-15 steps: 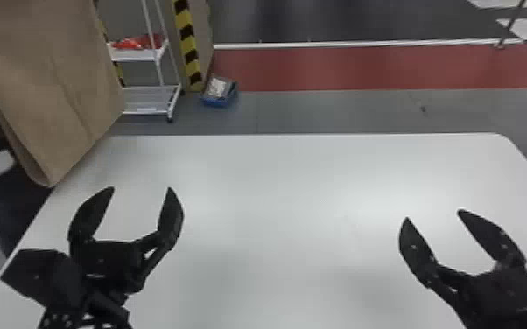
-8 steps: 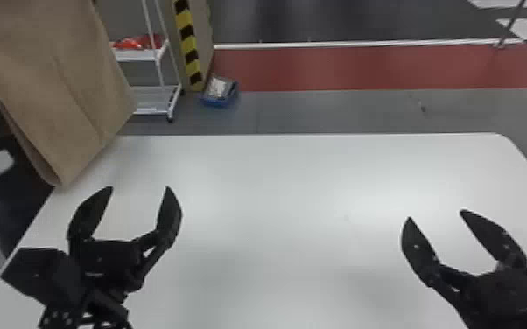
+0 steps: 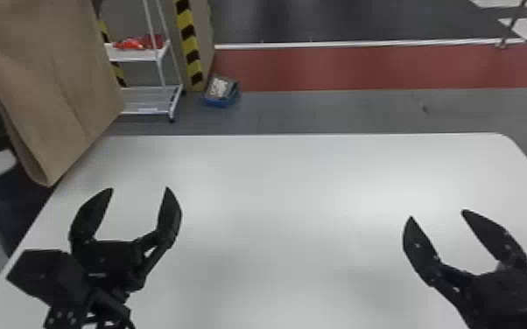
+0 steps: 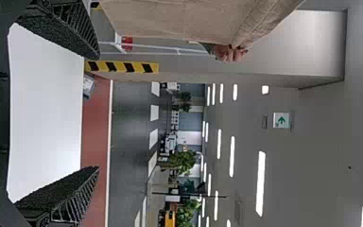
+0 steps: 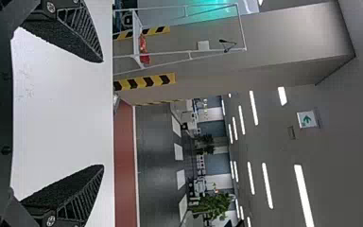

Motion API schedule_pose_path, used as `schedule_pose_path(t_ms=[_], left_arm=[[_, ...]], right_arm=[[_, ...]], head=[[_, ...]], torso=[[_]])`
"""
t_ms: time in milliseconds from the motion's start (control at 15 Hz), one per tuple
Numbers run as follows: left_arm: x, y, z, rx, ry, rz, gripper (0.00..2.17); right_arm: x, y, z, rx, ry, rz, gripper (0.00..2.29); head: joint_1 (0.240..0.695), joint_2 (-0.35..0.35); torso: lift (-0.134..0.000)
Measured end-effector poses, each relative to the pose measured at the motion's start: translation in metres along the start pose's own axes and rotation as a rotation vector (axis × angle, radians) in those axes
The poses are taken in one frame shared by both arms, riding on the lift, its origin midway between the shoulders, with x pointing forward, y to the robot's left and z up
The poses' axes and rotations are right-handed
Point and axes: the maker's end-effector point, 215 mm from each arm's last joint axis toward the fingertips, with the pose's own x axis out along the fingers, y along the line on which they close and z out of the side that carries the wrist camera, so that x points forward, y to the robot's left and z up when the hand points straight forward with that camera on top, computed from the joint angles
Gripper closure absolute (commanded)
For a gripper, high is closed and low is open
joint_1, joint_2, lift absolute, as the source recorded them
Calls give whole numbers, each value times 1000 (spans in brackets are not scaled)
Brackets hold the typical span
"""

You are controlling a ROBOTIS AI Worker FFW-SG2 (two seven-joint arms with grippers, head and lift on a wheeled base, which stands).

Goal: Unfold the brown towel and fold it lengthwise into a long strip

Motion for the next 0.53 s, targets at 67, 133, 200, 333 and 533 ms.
schedule_pose_path(t_ms=[67, 133, 200, 333, 533], left_arm=[[0, 0, -1, 1, 1, 0, 63], [0, 0, -2, 4, 2, 0, 63], [0, -1, -2, 7, 3, -2, 63], [0, -1, -2, 11, 3, -3, 63], [0, -2, -1, 15, 0, -6, 66]], right_arm=[[0, 0, 0, -1, 0, 0, 87], [0, 0, 0, -2, 1, 0, 87], [0, 0, -1, -2, 1, -1, 87], [0, 0, -1, -2, 2, -1, 87], [-1, 0, -2, -2, 4, -1, 87]], head=[[695, 70], [695, 70], [695, 69], [695, 68], [695, 67]], torso=[[-123], [-123], [-123], [-123], [-123]])
